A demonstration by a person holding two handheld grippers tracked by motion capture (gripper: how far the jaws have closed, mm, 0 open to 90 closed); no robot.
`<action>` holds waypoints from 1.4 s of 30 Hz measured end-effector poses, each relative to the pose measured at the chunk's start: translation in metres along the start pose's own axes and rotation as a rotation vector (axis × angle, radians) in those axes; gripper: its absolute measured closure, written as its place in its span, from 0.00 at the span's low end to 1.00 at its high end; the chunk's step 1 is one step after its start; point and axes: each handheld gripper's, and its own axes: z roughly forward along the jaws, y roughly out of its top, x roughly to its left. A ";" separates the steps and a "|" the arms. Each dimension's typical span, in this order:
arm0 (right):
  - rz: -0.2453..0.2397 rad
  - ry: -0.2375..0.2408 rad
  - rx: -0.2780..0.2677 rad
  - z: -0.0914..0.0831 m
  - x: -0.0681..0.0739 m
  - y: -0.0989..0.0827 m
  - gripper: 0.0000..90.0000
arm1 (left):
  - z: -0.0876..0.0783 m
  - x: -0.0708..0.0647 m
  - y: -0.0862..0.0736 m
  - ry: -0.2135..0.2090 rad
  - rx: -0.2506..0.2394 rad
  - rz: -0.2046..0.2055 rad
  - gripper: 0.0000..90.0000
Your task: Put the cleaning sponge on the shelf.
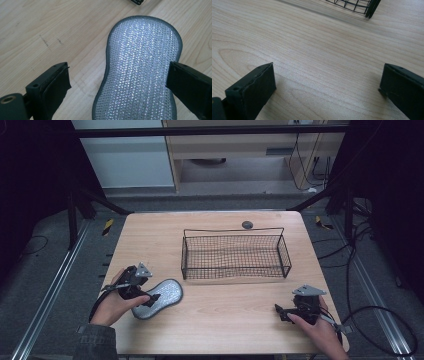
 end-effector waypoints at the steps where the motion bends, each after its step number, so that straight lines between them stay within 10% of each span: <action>1: 0.000 0.000 0.000 0.000 0.000 0.000 0.00 | 0.001 -0.001 0.001 -0.004 0.003 0.003 0.04; 23: -0.001 0.002 0.000 0.000 0.000 0.000 0.00 | 0.016 -0.015 0.009 -0.042 0.104 0.053 0.04; 42: -0.003 0.004 0.000 0.000 0.000 0.000 0.00 | 0.022 -0.013 0.010 -0.065 0.090 0.046 0.06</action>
